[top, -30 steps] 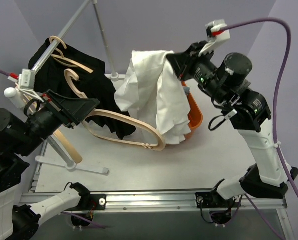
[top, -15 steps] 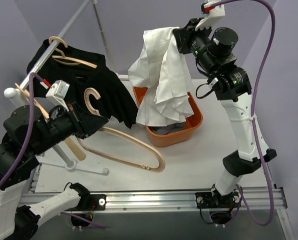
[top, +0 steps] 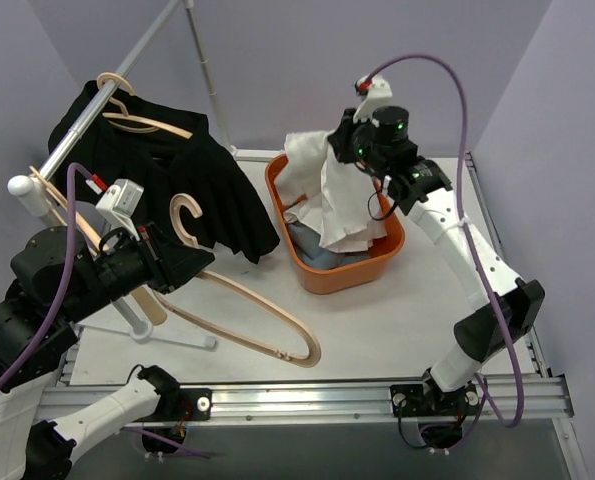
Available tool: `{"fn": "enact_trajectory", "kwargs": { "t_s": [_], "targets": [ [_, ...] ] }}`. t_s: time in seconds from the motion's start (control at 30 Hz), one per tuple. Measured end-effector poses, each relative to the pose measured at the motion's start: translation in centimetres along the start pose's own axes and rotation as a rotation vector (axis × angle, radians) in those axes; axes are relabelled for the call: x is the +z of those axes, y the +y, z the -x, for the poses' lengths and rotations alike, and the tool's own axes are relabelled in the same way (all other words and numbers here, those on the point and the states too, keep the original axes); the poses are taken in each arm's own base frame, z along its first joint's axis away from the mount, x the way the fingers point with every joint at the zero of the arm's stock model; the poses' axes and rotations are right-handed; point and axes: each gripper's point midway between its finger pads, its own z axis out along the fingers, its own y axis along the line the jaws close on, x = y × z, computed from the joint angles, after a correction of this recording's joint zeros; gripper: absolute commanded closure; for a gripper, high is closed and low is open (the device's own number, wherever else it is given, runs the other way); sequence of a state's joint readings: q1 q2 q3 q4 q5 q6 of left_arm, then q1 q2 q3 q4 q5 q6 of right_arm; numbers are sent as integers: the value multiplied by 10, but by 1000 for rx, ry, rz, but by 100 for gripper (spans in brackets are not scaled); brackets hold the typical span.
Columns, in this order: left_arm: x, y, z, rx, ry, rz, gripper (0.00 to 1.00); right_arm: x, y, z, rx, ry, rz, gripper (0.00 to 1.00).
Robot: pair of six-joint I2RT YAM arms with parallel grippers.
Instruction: Remove the skirt from the hanger
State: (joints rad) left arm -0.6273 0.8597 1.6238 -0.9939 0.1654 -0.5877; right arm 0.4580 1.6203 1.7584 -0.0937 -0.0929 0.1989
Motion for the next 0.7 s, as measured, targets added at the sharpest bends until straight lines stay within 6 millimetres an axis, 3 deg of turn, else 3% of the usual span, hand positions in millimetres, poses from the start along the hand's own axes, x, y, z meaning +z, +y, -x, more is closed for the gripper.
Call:
{"fn": "enact_trajectory", "kwargs": {
  "t_s": [0.17, 0.27, 0.3, 0.43, 0.47, 0.5, 0.57, 0.6, 0.7],
  "targets": [
    [1, 1, -3, 1, 9, 0, 98, 18, -26, -126, 90, 260, -80, 100],
    [6, 2, -5, 3, 25, -1, 98, 32, -38, -182, 120, 391, -127, 100],
    [7, 2, -6, 3, 31, -2, 98, 40, -43, -210, 128, 457, -148, 100],
    [13, 3, -8, 3, 50, 0, 98, 48, -54, -276, 113, 642, -215, 98],
    [14, 3, -8, 5, 54, 0, 98, 48, -56, -286, 101, 670, -234, 93],
    [15, 3, -9, 6, 57, 1, 98, 47, -58, -292, 89, 688, -250, 79],
    [16, 3, -9, 8, 62, 0, 98, 43, -57, -290, 72, 700, -271, 65],
    [17, 3, -9, 10, 63, 0, 98, 42, -55, -283, 57, 697, -272, 52],
    [16, 3, -9, 12, 62, 0, 98, 40, -49, -255, 27, 664, -277, 36]
  ]
}}
